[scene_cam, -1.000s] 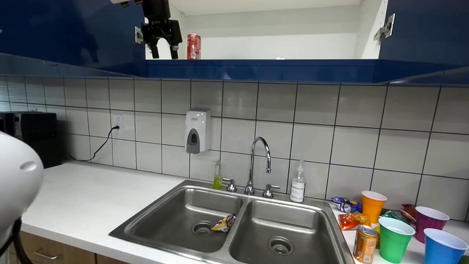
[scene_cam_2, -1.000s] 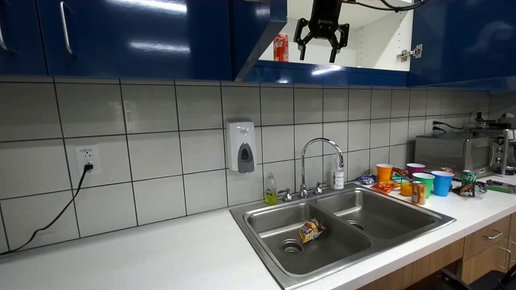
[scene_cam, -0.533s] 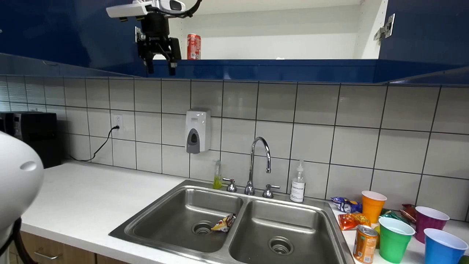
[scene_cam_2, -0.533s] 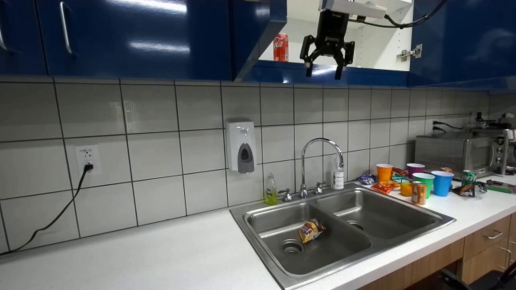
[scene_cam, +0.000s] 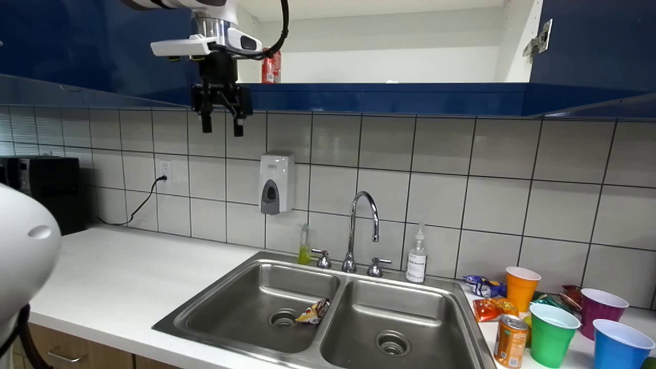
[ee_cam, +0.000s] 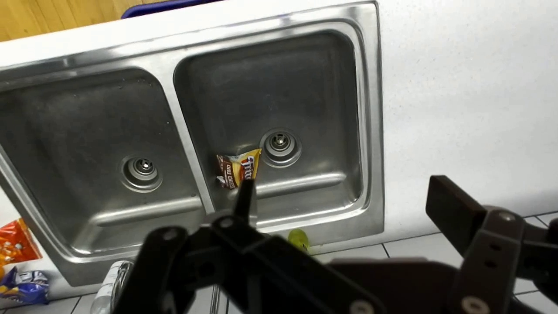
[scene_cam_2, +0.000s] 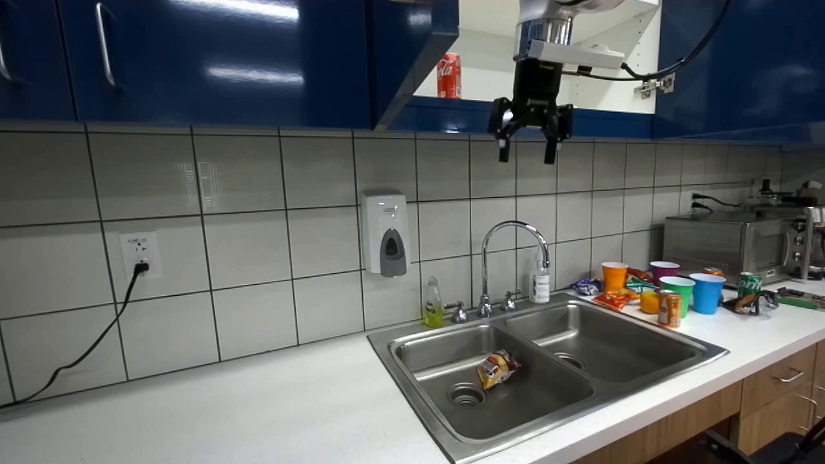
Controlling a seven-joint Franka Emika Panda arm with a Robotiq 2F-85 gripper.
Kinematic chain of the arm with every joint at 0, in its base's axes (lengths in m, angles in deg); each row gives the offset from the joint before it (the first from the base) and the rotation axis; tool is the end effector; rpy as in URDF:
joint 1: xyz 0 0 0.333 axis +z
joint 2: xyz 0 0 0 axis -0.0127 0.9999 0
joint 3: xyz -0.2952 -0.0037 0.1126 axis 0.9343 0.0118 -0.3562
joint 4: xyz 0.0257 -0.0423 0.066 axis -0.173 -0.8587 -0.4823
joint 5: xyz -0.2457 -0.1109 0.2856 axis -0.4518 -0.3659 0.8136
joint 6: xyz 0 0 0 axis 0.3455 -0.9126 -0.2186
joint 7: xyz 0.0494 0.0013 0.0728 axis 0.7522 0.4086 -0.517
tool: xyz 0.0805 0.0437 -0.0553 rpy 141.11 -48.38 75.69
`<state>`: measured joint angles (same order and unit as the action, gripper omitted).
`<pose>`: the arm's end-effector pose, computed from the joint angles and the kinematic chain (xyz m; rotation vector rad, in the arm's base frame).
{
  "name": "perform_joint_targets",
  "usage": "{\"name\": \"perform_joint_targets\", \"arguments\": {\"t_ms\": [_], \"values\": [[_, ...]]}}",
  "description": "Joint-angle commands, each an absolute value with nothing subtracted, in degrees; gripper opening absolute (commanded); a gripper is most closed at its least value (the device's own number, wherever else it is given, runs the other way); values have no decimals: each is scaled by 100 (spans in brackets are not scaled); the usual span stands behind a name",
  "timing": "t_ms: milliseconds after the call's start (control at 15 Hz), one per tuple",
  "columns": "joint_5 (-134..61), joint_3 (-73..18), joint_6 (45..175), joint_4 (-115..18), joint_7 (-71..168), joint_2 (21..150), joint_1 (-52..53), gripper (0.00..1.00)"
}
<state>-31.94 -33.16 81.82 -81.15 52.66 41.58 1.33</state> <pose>0.4201 0.0357 0.5876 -3.0964 0.1395 -0.2247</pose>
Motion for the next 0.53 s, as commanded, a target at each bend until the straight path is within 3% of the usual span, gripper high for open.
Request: {"name": "perform_joint_targets", "arguments": {"t_ms": [0, 467], "values": [[-3094, -3288, 8345, -8470, 5053, 4010, 121, 100], [-3170, -3353, 8340, -8563, 5203, 4156, 82, 100]]}}
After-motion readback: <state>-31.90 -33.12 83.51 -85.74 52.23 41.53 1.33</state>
